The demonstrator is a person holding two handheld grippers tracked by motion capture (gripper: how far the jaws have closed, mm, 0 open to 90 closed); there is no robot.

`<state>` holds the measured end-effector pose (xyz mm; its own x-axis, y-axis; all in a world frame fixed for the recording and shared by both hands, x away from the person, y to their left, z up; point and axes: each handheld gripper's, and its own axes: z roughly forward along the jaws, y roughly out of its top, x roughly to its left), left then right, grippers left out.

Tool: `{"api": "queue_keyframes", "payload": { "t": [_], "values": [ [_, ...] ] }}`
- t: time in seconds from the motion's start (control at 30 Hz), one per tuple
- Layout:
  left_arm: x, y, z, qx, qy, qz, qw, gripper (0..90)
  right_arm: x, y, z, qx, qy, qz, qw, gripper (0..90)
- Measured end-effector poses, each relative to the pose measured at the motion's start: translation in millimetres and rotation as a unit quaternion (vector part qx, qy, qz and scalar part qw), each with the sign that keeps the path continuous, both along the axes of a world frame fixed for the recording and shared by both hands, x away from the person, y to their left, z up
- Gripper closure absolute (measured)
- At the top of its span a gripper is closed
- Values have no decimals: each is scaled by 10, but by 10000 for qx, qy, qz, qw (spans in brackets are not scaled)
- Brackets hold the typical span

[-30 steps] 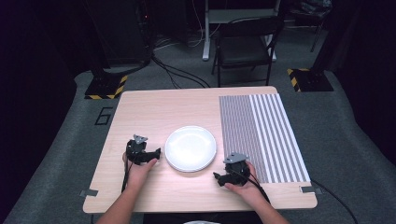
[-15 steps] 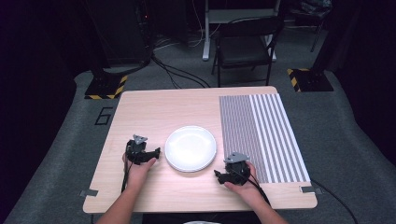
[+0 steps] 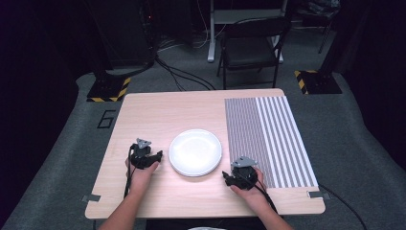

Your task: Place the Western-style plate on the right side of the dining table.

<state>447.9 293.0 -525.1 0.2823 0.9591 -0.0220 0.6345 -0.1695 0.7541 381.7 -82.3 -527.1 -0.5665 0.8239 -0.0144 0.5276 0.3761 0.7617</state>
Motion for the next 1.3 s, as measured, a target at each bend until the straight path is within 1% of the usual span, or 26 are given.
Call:
{"api": "queue_keyframes", "payload": {
  "t": [0.03, 0.07, 0.1, 0.17, 0.2, 0.3, 0.33, 0.4, 0.43, 0.47, 0.5, 0.53, 0.57, 0.6, 0.63, 0.7, 0.73, 0.77, 0.8, 0.87, 0.93, 1.0, 1.1, 1.17, 1.2, 1.3],
  "values": [
    [0, 0, 0, 0, 0, 0, 10000, 468, 0, 0, 0, 0, 0, 0, 10000, 383],
    [-2, 1, 4, -40, 6, 26, 10000, 468, -2, 0, 3, 11, 5, -16, 10000, 390],
    [-1, 11, 16, -74, 43, -6, 10000, 472, -3, 2, 10, 0, 10, -36, 10000, 392],
    [-3, 13, 52, -230, 40, -14, 9997, 491, -8, 8, 40, -5, 33, -92, 10000, 409],
    [2, -11, 120, -169, 32, -54, 9998, 489, -6, 0, 75, 48, 2, -121, 9999, 417],
    [-1, -62, 227, -101, -75, -164, 9998, 489, 6, -22, 122, 110, -25, -162, 9998, 427],
    [-1, -62, 227, -101, -75, -164, 9998, 487, 6, -22, 122, 110, -25, -162, 9998, 427],
    [18, -92, 297, -153, -74, -200, 9997, 479, 29, -44, 182, 99, -57, -183, 9998, 433],
    [27, -107, 328, -188, -66, -189, 9996, 479, 29, -44, 182, 99, -57, -183, 9998, 433],
    [42, -126, 360, -276, -110, -190, 9994, 480, 36, -55, 206, 103, -65, -199, 9997, 437],
    [64, -158, 394, -354, -96, -201, 9991, 475, 57, -71, 253, 155, -74, -254, 9995, 452],
    [64, -158, 394, -354, -96, -201, 9991, 471, 57, -71, 253, 155, -74, -254, 9995, 452],
    [84, -195, 421, -323, -60, -258, 9991, 471, 76, -80, 279, 209, -66, -292, 9993, 452],
    [90, -215, 427, -319, -118, -270, 9991, 489, 115, -90, 332, 267, -85, -393, 9988, 450],
    [99, -230, 444, -298, -94, -338, 9989, 489, 115, -90, 332, 267, -85, -393, 9988, 450],
    [122, -261, 458, -303, -233, -308, 9988, 480, 147, -97, 369, 250, -149, -448, 9986, 445],
    [122, -261, 458, -303, -233, -308, 9988, 481, 147, -97, 369, 250, -149, -448, 9986, 445],
    [127, -264, 460, -359, -288, -328, 9984, 481, 156, -94, 373, 244, -153, -470, 9985, 447],
    [125, -262, 460, -349, -291, -375, 9983, 483, 170, -92, 371, 275, -161, -478, 9983, 462],
    [112, -266, 437, -300, -345, -384, 9982, 482, 177, -89, 362, 256, -192, -482, 9983, 466],
    [104, -261, 420, -228, -270, -496, 9981, 481, 186, -85, 351, 215, -213, -453, 9985, 460],
    [98, -252, 408, -264, -272, -502, 9980, 480, 187, -86, 349, 210, -207, -452, 9985, 460],
    [91, -226, 391, -319, -232, -528, 9978, 480, 182, -92, 350, 269, -194, -481, 9983, 459],
    [80, -207, 382, -474, -207, -493, 9974, 485, 178, -93, 351, 303, -214, -482, 9981, 459],
    [74, -204, 375, -586, -197, -508, 9968, 488, 176, -92, 350, 319, -228, -495, 9980, 459],
    [69, -210, 370, -640, -135, -561, 9963, 492, 182, -93, 346, 355, -174, -474, 9981, 466]
  ]
}}
